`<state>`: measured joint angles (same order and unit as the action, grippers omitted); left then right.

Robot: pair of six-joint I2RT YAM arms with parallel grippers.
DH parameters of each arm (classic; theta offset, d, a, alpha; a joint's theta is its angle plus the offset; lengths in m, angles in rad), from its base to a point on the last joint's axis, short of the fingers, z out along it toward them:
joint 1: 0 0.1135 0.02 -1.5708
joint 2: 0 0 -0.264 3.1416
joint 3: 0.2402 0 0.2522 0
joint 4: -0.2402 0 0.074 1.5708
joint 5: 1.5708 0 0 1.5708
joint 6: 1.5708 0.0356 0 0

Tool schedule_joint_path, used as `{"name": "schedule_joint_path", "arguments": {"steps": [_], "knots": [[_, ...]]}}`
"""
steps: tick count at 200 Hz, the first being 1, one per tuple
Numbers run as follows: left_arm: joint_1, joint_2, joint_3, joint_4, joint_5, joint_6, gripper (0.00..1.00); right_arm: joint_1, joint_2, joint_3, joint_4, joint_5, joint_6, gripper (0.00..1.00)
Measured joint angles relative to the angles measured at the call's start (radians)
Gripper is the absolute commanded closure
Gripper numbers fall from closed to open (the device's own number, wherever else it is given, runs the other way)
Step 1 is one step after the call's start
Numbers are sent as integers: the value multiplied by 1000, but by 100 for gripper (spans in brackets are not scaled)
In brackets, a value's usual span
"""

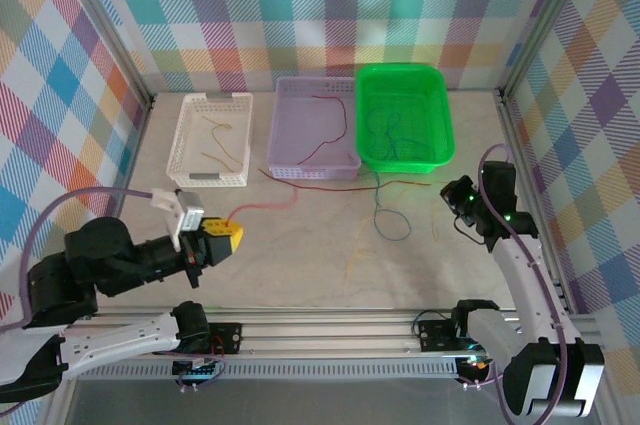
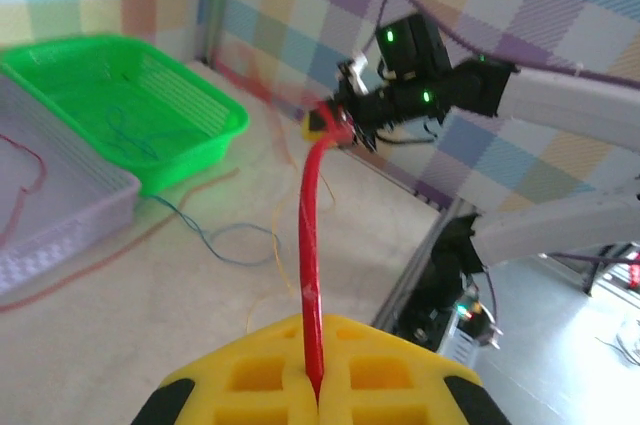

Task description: Untangle the cables

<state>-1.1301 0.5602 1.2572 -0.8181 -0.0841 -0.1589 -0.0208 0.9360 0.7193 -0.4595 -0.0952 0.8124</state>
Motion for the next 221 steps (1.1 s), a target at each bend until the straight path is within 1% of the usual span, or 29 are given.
{"name": "schedule_joint_path", "arguments": {"steps": [41, 72, 92, 115, 128, 134, 142, 161, 178, 199, 221], "knots": [[0, 35, 148, 5, -70, 86, 100, -59, 22, -43, -19, 44, -8, 100], [0, 77, 191, 36, -82, 138, 100, -65, 8, -66, -5, 31, -8, 100], [0, 140, 200, 75, -93, 186, 100, -65, -60, -88, 13, 5, -7, 100], [1, 256, 220, 125, -92, 245, 100, -65, -165, -92, 26, -21, -5, 100], [25, 327, 241, 154, -71, 269, 100, -65, -209, -88, 32, -35, -6, 100], [49, 360, 250, 167, -46, 275, 100, -65, -224, -83, 31, -41, -7, 100], [103, 399, 265, 181, -3, 275, 100, -65, -240, -72, 30, -50, -9, 100], [293, 502, 284, 238, 129, 240, 100, -65, -259, -26, 16, -73, -16, 100], [406, 587, 294, 284, 194, 200, 100, -65, -273, 27, 3, -91, -26, 100], [500, 681, 308, 352, 289, 142, 100, -65, -287, 93, -18, -114, -40, 100], [570, 788, 327, 426, 375, 85, 100, -65, -286, 163, -33, -161, -50, 100]]}}
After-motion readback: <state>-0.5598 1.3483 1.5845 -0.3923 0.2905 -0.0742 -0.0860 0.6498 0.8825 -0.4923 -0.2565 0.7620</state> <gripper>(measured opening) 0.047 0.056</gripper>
